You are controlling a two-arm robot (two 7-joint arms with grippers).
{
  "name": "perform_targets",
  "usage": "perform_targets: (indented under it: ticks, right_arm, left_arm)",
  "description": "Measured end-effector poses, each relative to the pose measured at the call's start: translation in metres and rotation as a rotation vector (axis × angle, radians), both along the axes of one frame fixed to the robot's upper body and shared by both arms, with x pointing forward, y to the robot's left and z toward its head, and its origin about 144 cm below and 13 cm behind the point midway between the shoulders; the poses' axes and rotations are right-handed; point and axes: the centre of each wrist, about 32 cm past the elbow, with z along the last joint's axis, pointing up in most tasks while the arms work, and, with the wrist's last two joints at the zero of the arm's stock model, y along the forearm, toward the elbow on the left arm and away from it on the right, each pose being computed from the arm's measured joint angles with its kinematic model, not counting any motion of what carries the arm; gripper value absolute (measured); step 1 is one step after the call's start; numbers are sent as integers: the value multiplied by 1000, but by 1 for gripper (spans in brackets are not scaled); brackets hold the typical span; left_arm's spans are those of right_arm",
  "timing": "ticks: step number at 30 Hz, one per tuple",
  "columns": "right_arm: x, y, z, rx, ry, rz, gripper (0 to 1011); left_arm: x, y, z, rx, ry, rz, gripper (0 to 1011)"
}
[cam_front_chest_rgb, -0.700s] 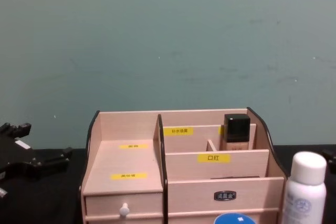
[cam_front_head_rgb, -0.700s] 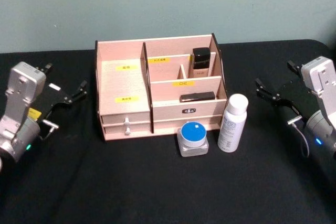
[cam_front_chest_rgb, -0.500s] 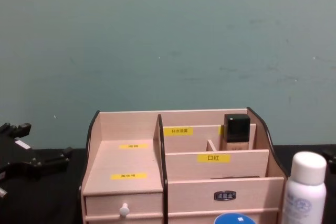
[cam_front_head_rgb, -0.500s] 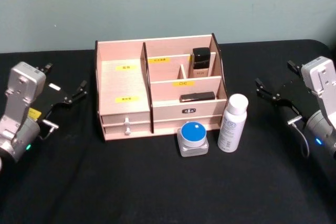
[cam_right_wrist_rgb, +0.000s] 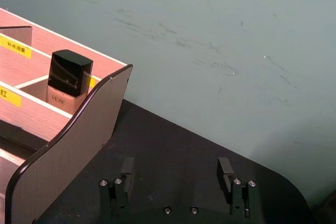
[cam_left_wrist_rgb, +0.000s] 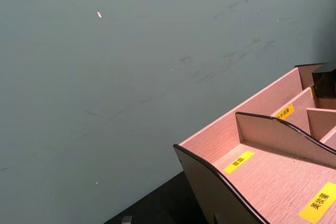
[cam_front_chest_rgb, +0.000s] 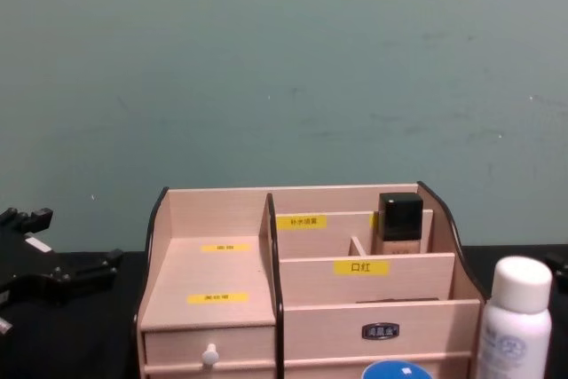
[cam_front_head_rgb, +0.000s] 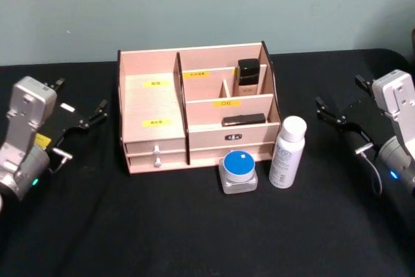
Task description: Pick up the facial cleanser and watermelon frost from the table and place them into the tiered storage box.
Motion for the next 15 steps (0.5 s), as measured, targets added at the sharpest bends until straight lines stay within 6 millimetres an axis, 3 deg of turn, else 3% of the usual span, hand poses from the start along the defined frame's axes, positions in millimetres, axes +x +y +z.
perform_targets:
  ticks: [15]
  right_arm:
    - [0, 0, 0, 0, 0, 0, 1002]
  left_arm:
    - [0, 0, 0, 0, 0, 0, 1010]
